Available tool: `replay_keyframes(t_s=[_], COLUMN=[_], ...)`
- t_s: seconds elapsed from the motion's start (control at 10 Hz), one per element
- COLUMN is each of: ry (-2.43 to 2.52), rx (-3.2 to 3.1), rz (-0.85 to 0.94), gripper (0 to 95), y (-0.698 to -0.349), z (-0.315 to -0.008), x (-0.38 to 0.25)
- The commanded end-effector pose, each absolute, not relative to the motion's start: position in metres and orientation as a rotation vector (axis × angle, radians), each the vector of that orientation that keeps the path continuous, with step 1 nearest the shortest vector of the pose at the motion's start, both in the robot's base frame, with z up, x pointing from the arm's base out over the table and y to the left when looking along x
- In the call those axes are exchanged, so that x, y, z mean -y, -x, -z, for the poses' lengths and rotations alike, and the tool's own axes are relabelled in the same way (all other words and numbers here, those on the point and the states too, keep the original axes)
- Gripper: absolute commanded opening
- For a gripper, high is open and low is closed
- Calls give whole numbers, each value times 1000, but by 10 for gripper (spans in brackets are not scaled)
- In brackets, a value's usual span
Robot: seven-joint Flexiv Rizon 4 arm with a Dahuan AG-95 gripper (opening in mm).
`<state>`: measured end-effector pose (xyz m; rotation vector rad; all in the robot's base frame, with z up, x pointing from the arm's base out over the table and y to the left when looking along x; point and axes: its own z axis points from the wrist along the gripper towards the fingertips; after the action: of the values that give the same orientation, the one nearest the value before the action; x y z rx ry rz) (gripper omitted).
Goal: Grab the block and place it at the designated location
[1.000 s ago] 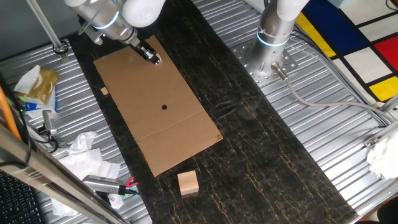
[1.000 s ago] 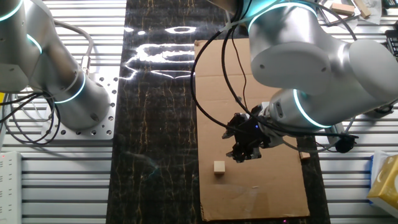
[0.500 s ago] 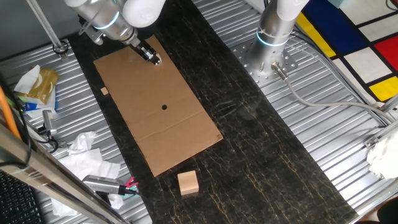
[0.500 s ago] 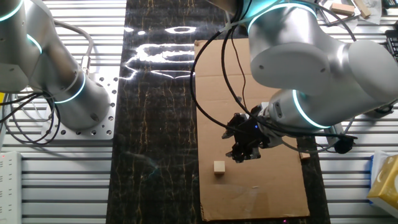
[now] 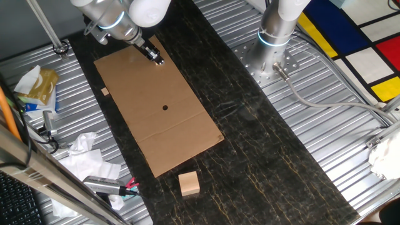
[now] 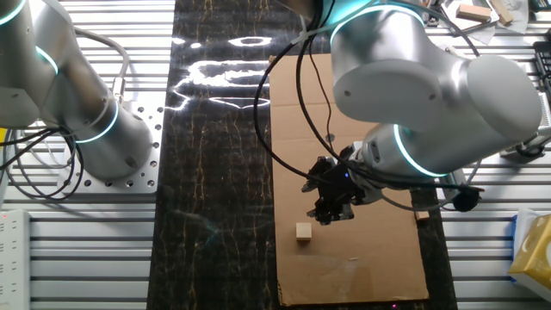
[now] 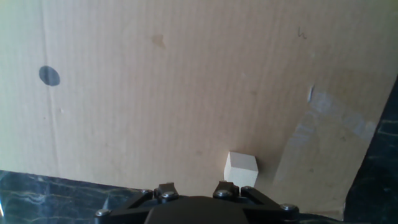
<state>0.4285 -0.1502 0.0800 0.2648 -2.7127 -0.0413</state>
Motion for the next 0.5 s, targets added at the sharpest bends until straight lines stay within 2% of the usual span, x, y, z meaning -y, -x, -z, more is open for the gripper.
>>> replay_keyframes(t_s=[0.1, 0.5], ry=[-260, -245], rx=[2715, 2721], rz=[49, 51], gripper=[380, 380], y=[-426, -417], z=[-79, -76], x=[150, 148])
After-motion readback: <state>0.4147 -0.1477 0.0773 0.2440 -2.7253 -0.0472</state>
